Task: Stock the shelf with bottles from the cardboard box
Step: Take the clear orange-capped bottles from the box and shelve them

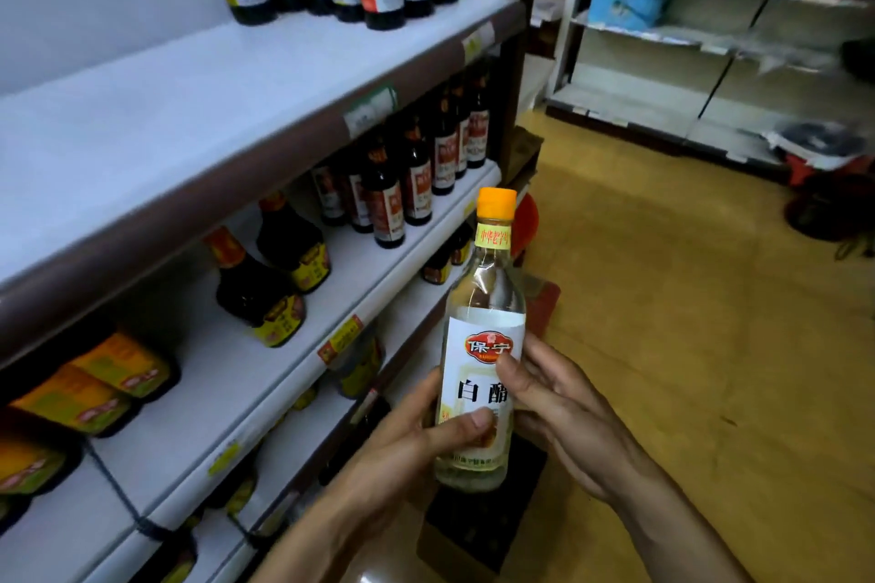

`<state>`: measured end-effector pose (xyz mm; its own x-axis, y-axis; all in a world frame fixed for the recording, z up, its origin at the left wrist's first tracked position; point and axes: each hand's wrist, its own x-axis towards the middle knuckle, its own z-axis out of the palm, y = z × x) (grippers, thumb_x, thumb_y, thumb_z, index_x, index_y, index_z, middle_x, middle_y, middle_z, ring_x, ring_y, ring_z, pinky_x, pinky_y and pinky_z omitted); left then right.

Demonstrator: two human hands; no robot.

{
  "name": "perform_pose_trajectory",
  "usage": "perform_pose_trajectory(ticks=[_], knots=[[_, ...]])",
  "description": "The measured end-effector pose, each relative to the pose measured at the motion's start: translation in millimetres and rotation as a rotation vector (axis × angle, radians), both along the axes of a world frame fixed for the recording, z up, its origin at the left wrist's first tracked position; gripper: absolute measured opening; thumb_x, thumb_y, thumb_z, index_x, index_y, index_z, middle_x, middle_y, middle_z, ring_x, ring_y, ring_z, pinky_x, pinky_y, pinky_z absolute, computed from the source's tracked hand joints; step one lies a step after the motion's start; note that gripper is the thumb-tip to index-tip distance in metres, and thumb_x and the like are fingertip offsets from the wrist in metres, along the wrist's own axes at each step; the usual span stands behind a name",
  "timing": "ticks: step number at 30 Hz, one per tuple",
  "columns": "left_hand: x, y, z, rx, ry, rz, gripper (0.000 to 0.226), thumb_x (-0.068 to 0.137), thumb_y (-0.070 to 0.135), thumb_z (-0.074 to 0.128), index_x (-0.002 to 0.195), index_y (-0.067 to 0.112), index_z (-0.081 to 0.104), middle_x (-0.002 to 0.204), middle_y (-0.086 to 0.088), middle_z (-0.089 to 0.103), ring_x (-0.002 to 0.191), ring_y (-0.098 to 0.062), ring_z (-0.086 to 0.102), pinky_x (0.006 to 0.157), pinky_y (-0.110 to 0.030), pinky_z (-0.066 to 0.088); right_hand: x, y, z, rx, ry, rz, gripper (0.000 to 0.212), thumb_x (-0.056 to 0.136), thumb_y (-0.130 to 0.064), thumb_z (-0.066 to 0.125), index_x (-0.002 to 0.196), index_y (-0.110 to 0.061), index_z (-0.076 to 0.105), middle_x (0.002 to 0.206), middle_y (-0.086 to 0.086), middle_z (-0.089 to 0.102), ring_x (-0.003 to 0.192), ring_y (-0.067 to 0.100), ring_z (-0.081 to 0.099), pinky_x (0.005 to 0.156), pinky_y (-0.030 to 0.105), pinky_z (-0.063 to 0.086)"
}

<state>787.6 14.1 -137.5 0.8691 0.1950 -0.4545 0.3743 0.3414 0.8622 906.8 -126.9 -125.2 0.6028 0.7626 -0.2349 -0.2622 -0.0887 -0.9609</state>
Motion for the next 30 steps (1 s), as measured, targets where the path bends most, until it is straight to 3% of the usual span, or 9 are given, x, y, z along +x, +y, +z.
perform_pose_trajectory(ticks=[7,10,14,17,20,22,25,28,30], knots=[[-34.0,53.2,59.2,0.066,-0.147,0.064,0.05,0.087,0.018,0.076,0.134,0.027,0.06,0.123,-0.003,0.075,0.115,-0.022,0.071,0.098,-0.038,0.058,-27.6,60.8,65.3,0.097,-0.167,0.088,0.033,0.091,-0.033,0.058,0.122,-0.039,0.066,0.121,-0.006,0.075,0.113,0.013,0.071,0.084,0.025,0.058],[-52.8,80.2,85.9,0.13,-0.218,0.094,0.049,0.085,0.018,0.075,0.132,0.026,0.061,0.119,0.0,0.077,0.11,-0.017,0.073,0.086,-0.027,0.058,-42.4,90.6,94.2,0.144,-0.241,0.108,0.035,0.09,-0.034,0.059,0.124,-0.036,0.066,0.119,-0.006,0.076,0.112,0.011,0.071,0.086,0.025,0.058],[-75.3,114.5,118.7,0.252,-0.297,0.091,0.047,0.088,0.027,0.078,0.132,0.032,0.061,0.123,0.004,0.075,0.113,-0.014,0.072,0.099,-0.037,0.056,-60.5,126.5,127.3,0.198,-0.342,0.151,0.041,0.091,-0.034,0.056,0.131,-0.026,0.062,0.12,-0.003,0.076,0.112,0.015,0.072,0.086,0.028,0.059],[-92.7,138.1,139.4,0.339,-0.359,0.14,0.052,0.086,0.027,0.073,0.136,0.028,0.059,0.128,0.0,0.073,0.12,-0.019,0.069,0.106,-0.044,0.052,-74.4,152.1,149.1,0.26,-0.384,0.182,0.038,0.088,-0.038,0.057,0.125,-0.036,0.063,0.117,-0.011,0.076,0.11,0.01,0.072,0.081,0.024,0.06],[-107.7,153.4,156.8,0.412,-0.39,0.181,0.049,0.089,0.026,0.07,0.137,0.025,0.058,0.13,0.0,0.072,0.123,-0.02,0.067,0.107,-0.041,0.053,-84.9,174.3,165.9,0.302,-0.418,0.214,0.034,0.087,-0.045,0.06,0.119,-0.045,0.068,0.122,-0.011,0.074,0.116,0.012,0.07,0.092,0.034,0.059],[-119.1,164.4,165.9,0.424,-0.399,0.221,0.049,0.09,0.029,0.07,0.137,0.025,0.058,0.131,-0.003,0.071,0.124,-0.024,0.067,0.11,-0.051,0.049,-91.8,191.3,175.7,0.318,-0.438,0.247,0.034,0.087,-0.048,0.06,0.12,-0.048,0.067,0.126,-0.009,0.073,0.119,0.014,0.068,0.1,0.042,0.054],[-132.1,178.9,178.2,0.429,-0.412,0.279,0.051,0.087,0.035,0.074,0.136,0.028,0.059,0.131,-0.005,0.071,0.122,-0.029,0.067,0.109,-0.062,0.046,-98.9,214.6,187.6,0.346,-0.465,0.295,0.033,0.09,-0.045,0.057,0.123,-0.043,0.066,0.124,-0.006,0.074,0.112,0.01,0.071,0.091,0.033,0.056],[-142.9,187.9,188.2,0.416,-0.461,0.324,0.044,0.092,0.022,0.071,0.135,0.021,0.059,0.127,-0.007,0.073,0.119,-0.028,0.069,0.108,-0.054,0.05,-104.3,234.9,198.3,0.372,-0.478,0.33,0.04,0.089,-0.046,0.058,0.127,-0.034,0.063,0.124,-0.004,0.074,0.114,0.014,0.071,0.097,0.043,0.056],[-147.1,193.8,195.1,0.397,-0.467,0.362,0.037,0.097,0.014,0.067,0.133,0.019,0.06,0.121,-0.006,0.076,0.111,-0.024,0.074,0.095,-0.04,0.06,-107.4,249.3,204.8,0.378,-0.512,0.355,0.041,0.089,-0.047,0.057,0.128,-0.033,0.062,0.122,-0.008,0.074,0.115,0.013,0.07,0.1,0.047,0.055]])
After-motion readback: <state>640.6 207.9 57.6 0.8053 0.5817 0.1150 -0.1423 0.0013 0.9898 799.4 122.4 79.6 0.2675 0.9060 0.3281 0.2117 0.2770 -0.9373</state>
